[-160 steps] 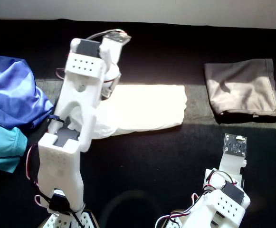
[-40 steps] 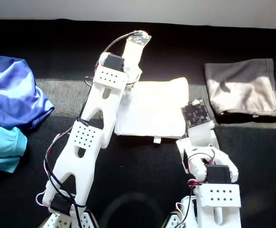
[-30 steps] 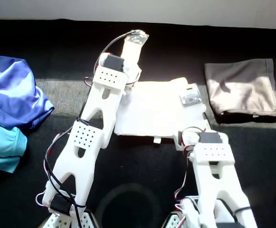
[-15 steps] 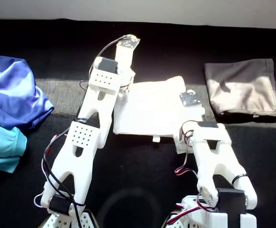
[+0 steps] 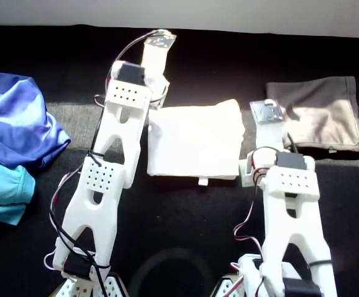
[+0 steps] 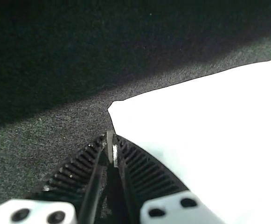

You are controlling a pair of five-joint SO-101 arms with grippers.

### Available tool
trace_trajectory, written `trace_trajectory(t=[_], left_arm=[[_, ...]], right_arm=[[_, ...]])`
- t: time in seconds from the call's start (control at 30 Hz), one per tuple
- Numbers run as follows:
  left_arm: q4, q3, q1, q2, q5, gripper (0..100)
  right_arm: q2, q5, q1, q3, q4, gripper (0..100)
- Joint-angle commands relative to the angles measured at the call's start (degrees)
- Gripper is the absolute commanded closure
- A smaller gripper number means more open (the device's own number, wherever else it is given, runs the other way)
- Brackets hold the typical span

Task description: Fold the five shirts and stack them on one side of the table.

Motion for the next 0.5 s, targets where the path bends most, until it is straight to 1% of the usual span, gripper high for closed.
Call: trace_trajectory(t=[0.0,0.13,0.23,0.37,0.47], left_arm=[[4.04,-0.22,2.68,-5.32,0.26,99],[4.92,-0.04,5.41,-4.97,3.25,99],[2.81,-0.4,5.58,-2.24,3.69,99],[0.18,-0.4,3.56,3.65,3.78,99],[-2.2,-0.48,2.07,7.6,3.87,99]], right_arm=[[-3.74,-0.79,-3.82,-3.91,-0.04,90.4],[2.33,-3.43,-9.89,-4.0,-3.74,90.4],[9.19,-5.01,-13.32,-5.23,-7.08,90.4],[19.03,-5.36,-14.02,-6.64,-9.36,90.4],[22.64,-5.36,-12.97,-6.64,-9.27,90.4]])
